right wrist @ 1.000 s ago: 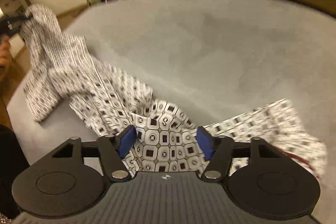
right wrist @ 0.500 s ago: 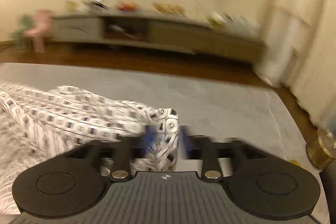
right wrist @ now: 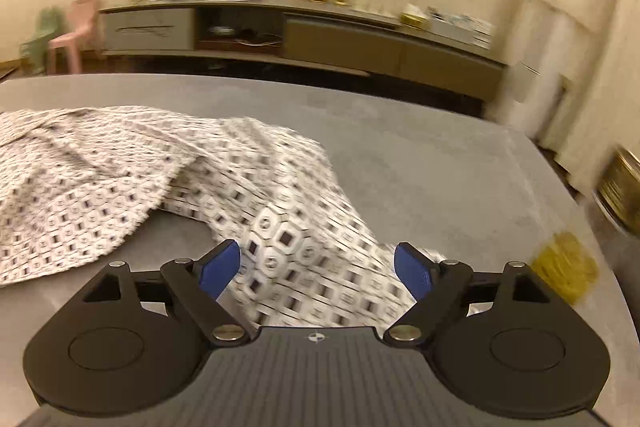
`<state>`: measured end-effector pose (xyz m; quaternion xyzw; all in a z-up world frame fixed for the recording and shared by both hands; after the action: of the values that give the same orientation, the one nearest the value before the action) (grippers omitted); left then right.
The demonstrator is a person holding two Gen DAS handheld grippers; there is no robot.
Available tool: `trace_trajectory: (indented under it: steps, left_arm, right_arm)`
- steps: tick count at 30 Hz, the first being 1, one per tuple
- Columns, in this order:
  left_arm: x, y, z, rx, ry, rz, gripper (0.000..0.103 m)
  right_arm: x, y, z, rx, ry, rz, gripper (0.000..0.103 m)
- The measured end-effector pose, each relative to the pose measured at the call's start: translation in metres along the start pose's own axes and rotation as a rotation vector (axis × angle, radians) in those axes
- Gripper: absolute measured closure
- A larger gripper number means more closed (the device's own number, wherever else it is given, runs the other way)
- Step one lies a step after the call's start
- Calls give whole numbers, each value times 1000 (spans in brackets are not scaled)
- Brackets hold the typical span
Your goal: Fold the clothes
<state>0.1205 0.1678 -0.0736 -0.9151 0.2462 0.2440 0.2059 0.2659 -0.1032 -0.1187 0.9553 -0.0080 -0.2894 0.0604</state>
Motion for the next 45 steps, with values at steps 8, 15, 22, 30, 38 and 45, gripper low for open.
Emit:
trace_trajectory:
  steps: [8, 15, 22, 30, 38, 45]
  left_arm:
    - [38, 14, 69, 89, -197, 32, 90]
    - [7, -72, 109, -17, -297, -191, 95]
    - [-31, -145, 117, -116, -331, -431, 99]
    - [8, 17, 3, -89, -89, -47, 90]
    - [62, 131, 2, 98, -76, 107, 90]
    - [71, 118, 10, 13, -123, 143, 90]
  right_arm:
    - [-8, 1, 21, -41, -115, -62, 94]
    - [-53, -22, 38, -144, -119, -257, 99]
    - [-112, -55, 50, -106, -71, -594, 80]
    - [-51, -39, -11, 66, 72, -344, 36]
    - [-7, -116, 1, -233, -13, -430, 38]
    - [0, -124, 14, -317, -133, -483, 100]
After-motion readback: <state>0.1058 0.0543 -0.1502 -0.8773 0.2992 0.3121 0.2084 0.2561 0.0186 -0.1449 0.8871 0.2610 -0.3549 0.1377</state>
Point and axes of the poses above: each gripper's, at about its wrist camera, not at the fingertips, and x roughly the way its jaws point, y to its right, z to its underside, the point moved 10 cm from there along x, roughly the way its jaws point, and after that the axes turned 8 degrees about y, right-handed, at the moved point
